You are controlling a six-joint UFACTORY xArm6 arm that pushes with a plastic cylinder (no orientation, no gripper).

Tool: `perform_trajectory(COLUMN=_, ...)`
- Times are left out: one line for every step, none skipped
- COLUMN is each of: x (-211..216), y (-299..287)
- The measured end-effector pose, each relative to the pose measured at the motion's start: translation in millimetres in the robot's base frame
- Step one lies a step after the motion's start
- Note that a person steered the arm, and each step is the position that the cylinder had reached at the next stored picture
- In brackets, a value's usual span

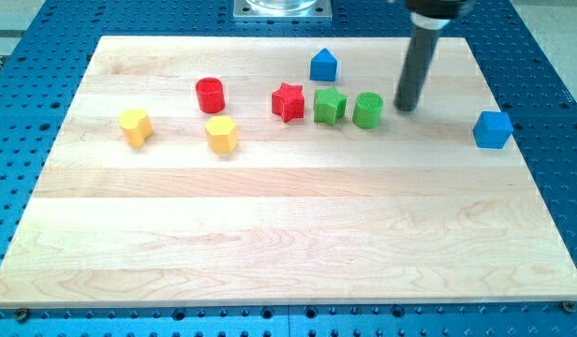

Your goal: Place the blue cube horizontal to the yellow hexagon

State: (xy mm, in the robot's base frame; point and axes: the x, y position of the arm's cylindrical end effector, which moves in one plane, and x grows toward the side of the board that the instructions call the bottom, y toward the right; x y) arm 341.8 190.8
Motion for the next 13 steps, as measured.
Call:
perform_trajectory(x=-3, y=64)
perform_trajectory(x=16, y=139)
perform_trajectory(x=49, y=142)
perform_trajectory(x=63, y=105)
perform_trajectory(x=63, y=33)
perform_trajectory(x=66, y=-59)
perform_trajectory(x=83, y=-121)
perform_trajectory(x=114, y=-138)
perform_trajectory(x=138, y=-145)
perform_trajectory(x=132, y=-144)
perform_trajectory(x=124, y=-156)
perform_trajectory(x=118, y=-167)
perform_trajectory(x=124, y=-131)
